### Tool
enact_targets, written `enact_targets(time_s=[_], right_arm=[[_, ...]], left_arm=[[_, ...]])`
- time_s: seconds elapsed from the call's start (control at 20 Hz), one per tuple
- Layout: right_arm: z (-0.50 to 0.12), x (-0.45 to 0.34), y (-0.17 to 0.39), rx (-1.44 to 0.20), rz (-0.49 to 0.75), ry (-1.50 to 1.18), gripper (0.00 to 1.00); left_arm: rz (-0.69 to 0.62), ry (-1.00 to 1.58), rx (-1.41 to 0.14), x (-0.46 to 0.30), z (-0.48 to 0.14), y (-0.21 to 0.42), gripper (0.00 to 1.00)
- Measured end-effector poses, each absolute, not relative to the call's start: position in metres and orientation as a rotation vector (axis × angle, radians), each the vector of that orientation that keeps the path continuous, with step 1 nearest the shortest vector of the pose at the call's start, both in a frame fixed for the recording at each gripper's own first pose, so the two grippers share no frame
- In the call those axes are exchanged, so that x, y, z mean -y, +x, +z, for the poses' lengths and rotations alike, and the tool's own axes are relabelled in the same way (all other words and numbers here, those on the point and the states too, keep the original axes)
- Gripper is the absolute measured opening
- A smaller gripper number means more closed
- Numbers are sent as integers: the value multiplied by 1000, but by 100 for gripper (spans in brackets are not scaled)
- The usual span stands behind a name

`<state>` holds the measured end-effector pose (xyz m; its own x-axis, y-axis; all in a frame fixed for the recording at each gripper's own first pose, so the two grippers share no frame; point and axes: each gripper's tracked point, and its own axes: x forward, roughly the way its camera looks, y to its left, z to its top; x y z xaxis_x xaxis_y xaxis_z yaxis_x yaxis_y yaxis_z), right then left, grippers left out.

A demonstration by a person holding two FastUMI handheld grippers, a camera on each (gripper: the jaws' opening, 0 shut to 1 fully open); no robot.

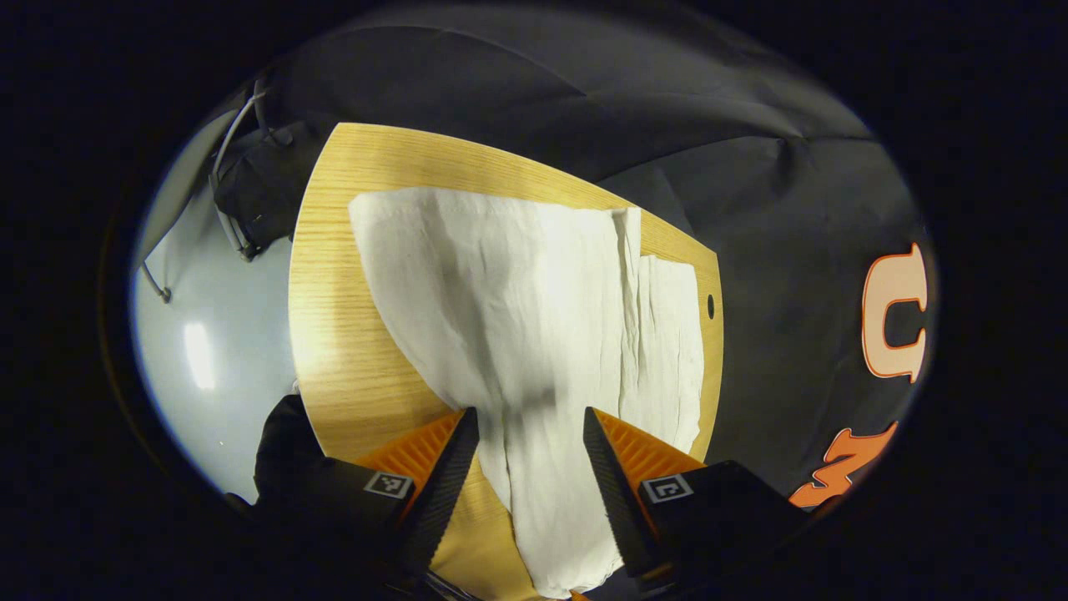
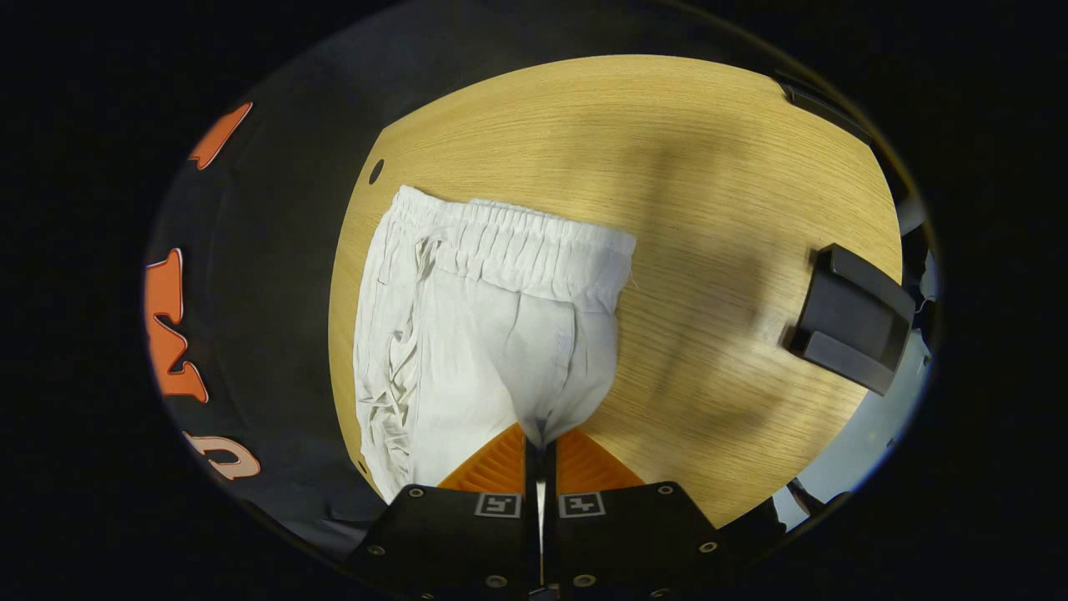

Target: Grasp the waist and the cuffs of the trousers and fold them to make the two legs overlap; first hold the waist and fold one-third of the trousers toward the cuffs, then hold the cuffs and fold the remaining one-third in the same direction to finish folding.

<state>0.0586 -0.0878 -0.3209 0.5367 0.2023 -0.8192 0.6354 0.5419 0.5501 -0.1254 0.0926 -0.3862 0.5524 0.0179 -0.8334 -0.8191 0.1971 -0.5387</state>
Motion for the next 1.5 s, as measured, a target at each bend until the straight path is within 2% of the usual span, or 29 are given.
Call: enact_targets(time_s=[0.1, 0.15, 0.25, 0.3, 0.35, 0.5, 0.7, 0.95, 1.35, 1.5], right_arm=[[-322, 88, 59, -1001, -316, 997, 2], [-322, 88, 58, -1002, -315, 995, 2], [-322, 87, 59, -1000, -310, 991, 2], [-322, 86, 58, -1010, -300, 985, 2], [-321, 86, 58, -1017, -294, 976, 2], [-315, 86, 59, -1002, -288, 983, 2], [-300, 81, 58, -977, -268, 991, 2], [-268, 76, 65, -921, -242, 997, 2], [-202, 51, 121, -799, -196, 994, 1], [-191, 39, 163, -793, -197, 995, 0]], left_arm=[[671, -1263, -803, -93, -391, -118, 72], [663, -1270, -810, -92, -394, -114, 47], [643, -1260, -845, -90, -397, -111, 34], [653, -1248, -859, -93, -400, -111, 18], [646, -1240, -882, -90, -406, -108, 10], [632, -1216, -922, -92, -399, -109, 5], [582, -1194, -930, -91, -382, -106, 4], [450, -1125, -932, -93, -335, -83, 5], [187, -971, -899, -88, -250, 37, 4], [141, -891, -905, -73, -251, 89, 4]])
